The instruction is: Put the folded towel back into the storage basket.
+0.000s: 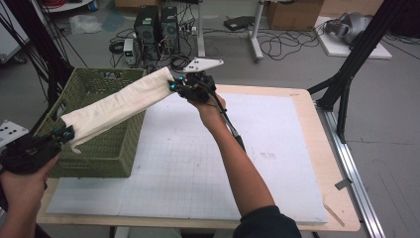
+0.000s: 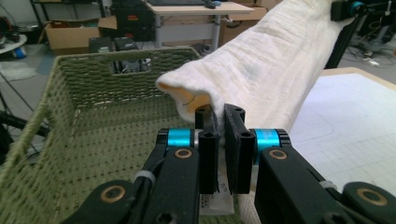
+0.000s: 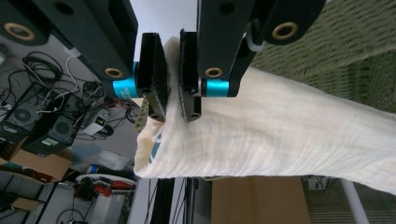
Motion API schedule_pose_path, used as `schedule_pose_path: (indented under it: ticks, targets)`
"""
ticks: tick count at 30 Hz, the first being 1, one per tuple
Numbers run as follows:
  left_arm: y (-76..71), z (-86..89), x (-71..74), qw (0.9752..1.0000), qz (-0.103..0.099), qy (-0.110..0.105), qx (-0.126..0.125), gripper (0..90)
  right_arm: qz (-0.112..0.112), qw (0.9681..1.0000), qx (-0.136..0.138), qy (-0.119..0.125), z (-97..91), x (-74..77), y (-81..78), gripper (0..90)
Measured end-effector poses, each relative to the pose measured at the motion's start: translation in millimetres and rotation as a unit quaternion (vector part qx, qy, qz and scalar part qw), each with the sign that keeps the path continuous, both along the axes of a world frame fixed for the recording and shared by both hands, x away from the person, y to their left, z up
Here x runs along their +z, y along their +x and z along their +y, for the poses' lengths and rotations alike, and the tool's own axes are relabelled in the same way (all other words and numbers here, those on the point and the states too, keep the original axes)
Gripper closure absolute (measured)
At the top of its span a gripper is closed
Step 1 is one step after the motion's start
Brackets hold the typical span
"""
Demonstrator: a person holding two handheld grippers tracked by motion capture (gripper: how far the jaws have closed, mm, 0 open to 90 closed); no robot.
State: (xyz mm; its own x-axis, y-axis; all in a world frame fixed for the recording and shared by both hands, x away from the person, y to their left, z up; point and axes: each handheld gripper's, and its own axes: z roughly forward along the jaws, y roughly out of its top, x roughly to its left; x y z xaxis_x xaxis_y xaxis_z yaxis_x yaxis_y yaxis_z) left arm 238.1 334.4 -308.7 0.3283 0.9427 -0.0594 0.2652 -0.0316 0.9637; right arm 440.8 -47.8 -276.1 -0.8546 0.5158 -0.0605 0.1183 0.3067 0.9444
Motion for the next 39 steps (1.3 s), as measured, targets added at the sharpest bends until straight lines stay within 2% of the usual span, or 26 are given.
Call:
schedule_pose_path:
  ticks: [8,21,30,39]
  targets:
    - [-5.9,14.4,-0.6,0.9998,-0.005,-0.003,0.018,84.4,-0.005,0.9999,0.007,-0.007,31.3,4.3,16.2,83.4]
    - [-16.8,31.8,-3.7,0.9994,-0.007,-0.001,0.034,84.4,0.000,0.9997,0.014,-0.020,85.9,8.2,39.0,83.4]
    - [-20.0,40.2,-5.5,0.9990,-0.005,0.001,0.045,84.4,0.004,0.9996,0.015,-0.025,113.1,5.2,48.7,83.4]
    - [-14.6,45.8,-12.0,0.9983,0.001,0.000,0.059,84.3,0.015,0.9994,0.007,-0.031,130.8,-5.3,58.6,83.3]
